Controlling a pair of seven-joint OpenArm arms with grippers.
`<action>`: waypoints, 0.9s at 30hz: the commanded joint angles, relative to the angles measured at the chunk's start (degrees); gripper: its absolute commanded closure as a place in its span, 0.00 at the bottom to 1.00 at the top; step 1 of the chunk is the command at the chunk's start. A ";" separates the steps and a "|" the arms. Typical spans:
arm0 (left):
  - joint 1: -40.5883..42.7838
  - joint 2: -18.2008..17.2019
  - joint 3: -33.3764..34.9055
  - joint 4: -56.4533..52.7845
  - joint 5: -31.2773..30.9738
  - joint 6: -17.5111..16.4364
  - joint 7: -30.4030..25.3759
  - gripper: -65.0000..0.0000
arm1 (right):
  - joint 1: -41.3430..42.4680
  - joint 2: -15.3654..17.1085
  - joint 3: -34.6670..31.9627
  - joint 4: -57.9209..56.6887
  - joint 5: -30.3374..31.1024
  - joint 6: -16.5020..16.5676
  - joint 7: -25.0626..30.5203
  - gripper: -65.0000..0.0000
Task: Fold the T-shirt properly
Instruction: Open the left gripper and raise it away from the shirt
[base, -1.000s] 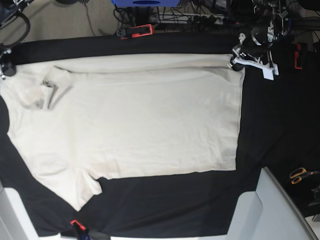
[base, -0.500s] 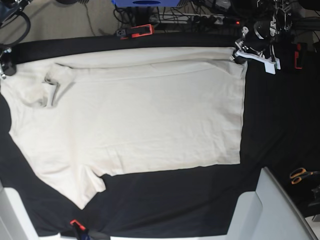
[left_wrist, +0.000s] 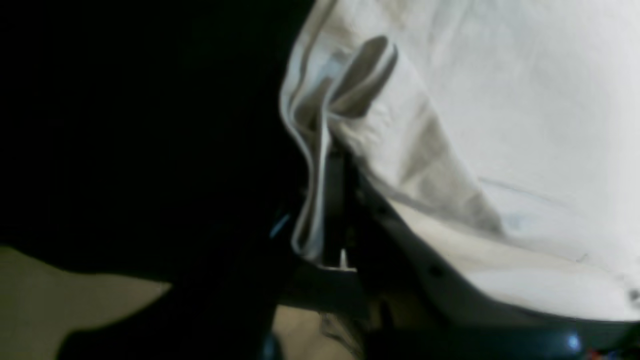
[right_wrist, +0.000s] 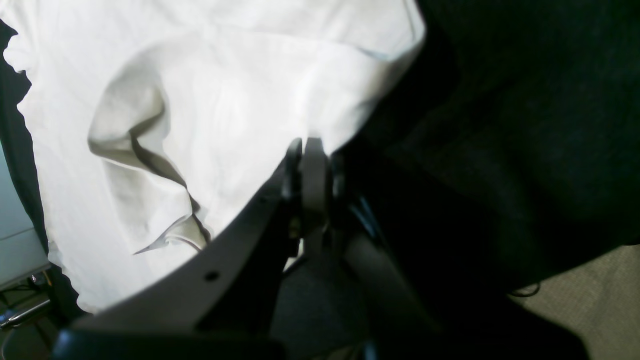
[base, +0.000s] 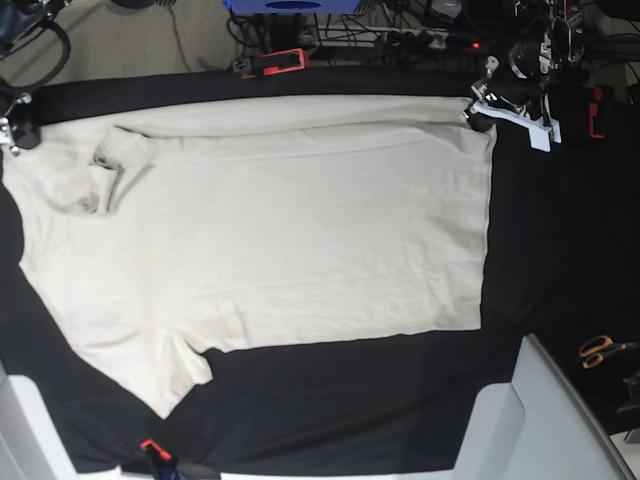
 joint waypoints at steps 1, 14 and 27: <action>0.51 0.36 -0.55 -0.08 4.00 2.11 0.34 1.00 | 0.21 1.46 0.24 0.98 0.79 0.10 1.15 0.99; -0.28 2.65 -0.72 -0.08 9.10 2.11 0.34 1.00 | -1.02 0.32 0.77 1.24 0.88 -0.34 0.88 0.99; -0.10 2.56 -0.72 0.01 9.27 2.11 0.34 1.00 | -2.87 0.23 0.86 1.33 1.23 -0.34 -1.31 0.99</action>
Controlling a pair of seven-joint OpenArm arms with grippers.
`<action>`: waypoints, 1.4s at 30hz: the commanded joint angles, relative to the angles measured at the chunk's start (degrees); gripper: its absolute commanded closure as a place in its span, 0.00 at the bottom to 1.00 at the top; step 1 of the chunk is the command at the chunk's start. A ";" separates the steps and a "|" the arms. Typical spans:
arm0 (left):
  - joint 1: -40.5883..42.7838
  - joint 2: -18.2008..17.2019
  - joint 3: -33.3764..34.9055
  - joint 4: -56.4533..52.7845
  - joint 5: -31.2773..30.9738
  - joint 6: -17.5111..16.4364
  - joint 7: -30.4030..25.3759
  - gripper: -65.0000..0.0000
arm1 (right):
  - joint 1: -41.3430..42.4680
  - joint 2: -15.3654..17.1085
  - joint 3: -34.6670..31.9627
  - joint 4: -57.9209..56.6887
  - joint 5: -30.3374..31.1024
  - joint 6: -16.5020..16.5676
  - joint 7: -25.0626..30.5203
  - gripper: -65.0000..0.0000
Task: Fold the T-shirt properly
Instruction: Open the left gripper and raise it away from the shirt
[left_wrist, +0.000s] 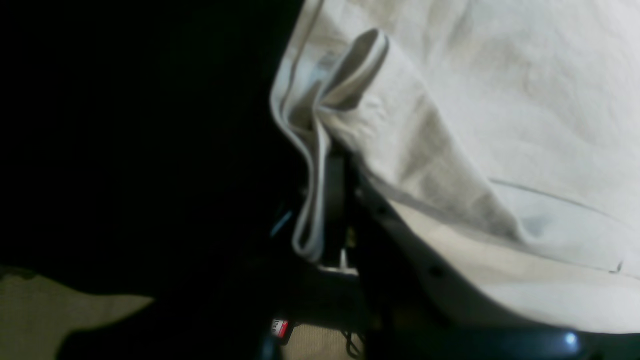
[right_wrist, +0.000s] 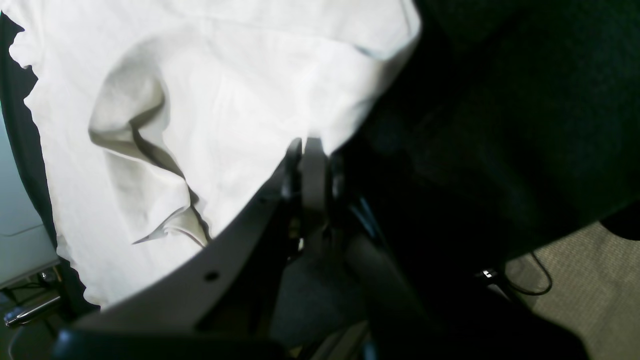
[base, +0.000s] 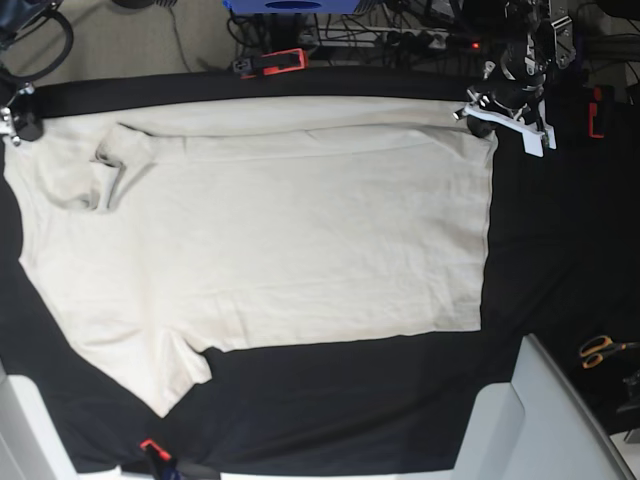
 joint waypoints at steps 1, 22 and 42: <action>0.82 -0.41 -0.07 -0.34 2.10 1.94 2.42 1.00 | -0.42 1.04 0.33 0.85 -0.93 -0.21 -1.14 0.99; 1.52 -0.41 -0.15 -0.96 2.19 1.85 2.42 0.73 | -0.51 -3.27 5.78 0.85 -1.11 -0.21 -1.67 0.39; 5.92 -0.32 -19.23 4.84 1.93 1.58 2.77 0.72 | -7.80 -5.82 8.86 18.34 -1.28 -0.30 -3.08 0.39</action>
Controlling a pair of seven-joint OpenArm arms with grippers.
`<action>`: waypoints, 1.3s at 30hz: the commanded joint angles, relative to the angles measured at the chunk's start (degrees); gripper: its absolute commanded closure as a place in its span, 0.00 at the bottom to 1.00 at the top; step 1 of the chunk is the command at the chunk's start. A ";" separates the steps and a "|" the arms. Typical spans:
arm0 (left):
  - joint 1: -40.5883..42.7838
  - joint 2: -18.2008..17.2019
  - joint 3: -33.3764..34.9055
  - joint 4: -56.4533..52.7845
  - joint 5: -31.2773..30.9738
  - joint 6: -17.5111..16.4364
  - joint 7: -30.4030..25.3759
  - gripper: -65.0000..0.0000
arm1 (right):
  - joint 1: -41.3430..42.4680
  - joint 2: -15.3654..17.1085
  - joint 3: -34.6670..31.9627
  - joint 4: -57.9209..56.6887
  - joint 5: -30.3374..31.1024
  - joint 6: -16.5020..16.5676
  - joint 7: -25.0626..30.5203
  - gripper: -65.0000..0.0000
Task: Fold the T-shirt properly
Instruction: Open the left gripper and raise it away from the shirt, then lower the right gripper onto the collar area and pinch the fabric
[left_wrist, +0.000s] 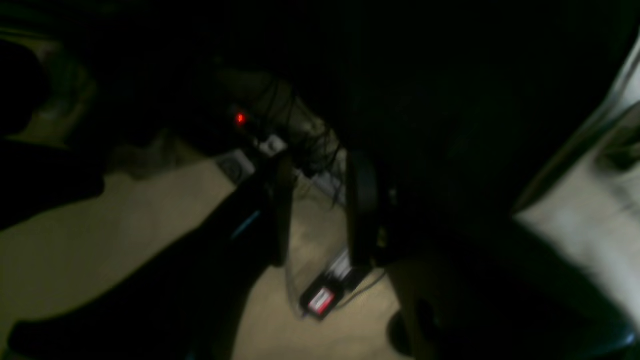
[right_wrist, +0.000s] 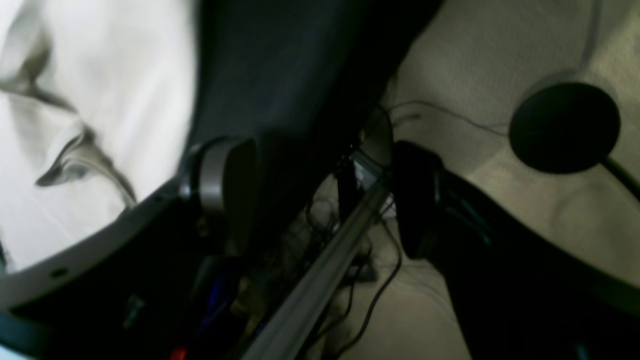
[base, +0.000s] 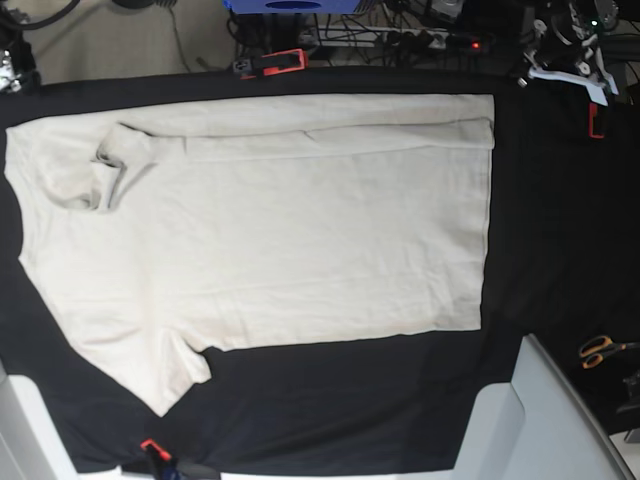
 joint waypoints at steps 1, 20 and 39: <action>-0.07 -1.29 -1.42 2.69 -0.15 -0.14 -1.54 0.72 | 0.65 2.16 -0.17 2.85 1.69 0.53 0.68 0.39; -11.41 -5.86 12.56 11.13 0.03 -0.14 -1.45 0.73 | 29.58 27.83 -45.53 -38.20 1.60 1.06 35.85 0.38; -10.89 -7.09 12.56 11.13 0.03 -0.14 -1.54 0.73 | 41.27 27.30 -65.31 -64.84 1.51 0.89 58.17 0.37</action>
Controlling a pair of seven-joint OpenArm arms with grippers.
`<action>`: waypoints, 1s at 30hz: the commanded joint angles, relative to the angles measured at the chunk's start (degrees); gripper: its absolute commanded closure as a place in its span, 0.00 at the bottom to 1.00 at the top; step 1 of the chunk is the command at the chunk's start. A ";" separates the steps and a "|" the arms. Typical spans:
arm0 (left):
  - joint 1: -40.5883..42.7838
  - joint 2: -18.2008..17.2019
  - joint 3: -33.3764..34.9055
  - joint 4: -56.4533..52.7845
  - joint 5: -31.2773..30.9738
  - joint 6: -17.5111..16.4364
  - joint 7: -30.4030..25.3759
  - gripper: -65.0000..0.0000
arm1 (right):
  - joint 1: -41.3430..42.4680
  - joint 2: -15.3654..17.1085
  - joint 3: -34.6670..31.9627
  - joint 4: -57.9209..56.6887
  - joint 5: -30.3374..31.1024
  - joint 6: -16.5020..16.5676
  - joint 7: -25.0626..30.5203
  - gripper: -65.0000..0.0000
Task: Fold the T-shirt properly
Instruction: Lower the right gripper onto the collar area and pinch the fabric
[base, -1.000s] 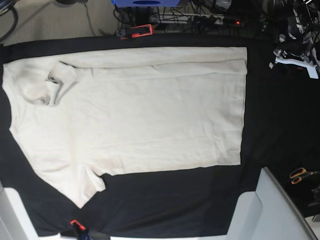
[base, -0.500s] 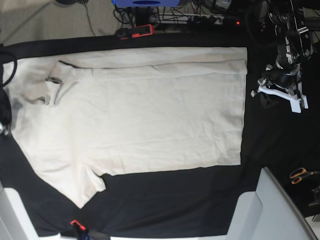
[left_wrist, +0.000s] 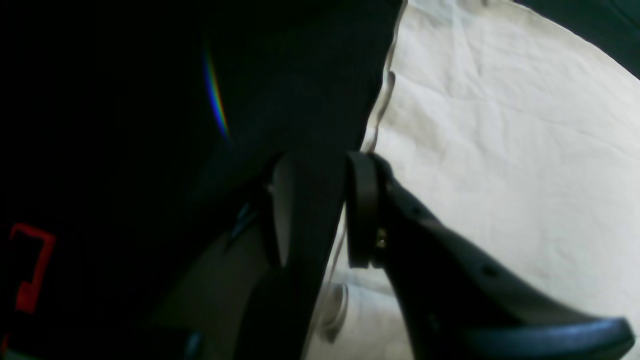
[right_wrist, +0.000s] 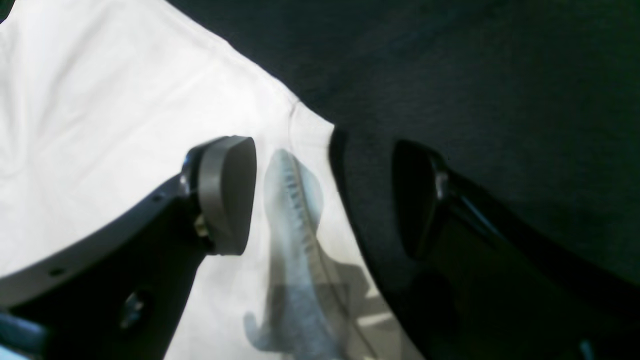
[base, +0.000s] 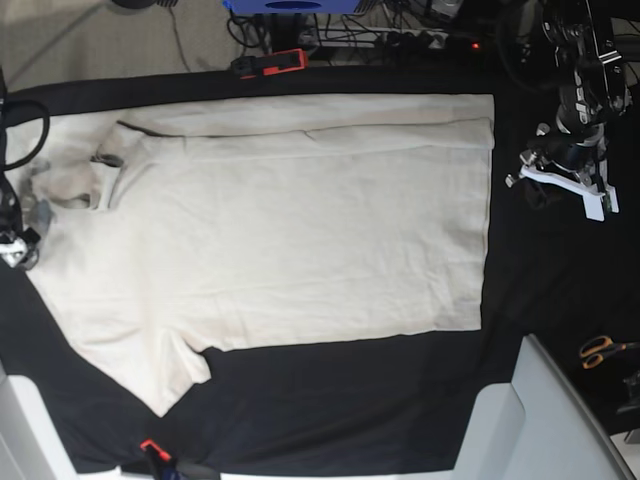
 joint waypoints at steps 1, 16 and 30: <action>-0.11 -0.73 -0.30 0.94 -0.21 -0.14 -1.32 0.73 | 1.10 1.07 -0.04 0.82 0.22 0.78 0.69 0.37; -0.20 -0.73 -0.30 1.03 -0.21 -0.14 -1.32 0.73 | 1.10 -0.42 -0.13 5.30 0.22 0.78 -4.32 0.37; -0.11 -0.73 -0.38 0.94 -0.21 -0.05 -1.32 0.73 | 1.10 -0.51 -0.04 6.44 0.22 0.34 -4.67 0.93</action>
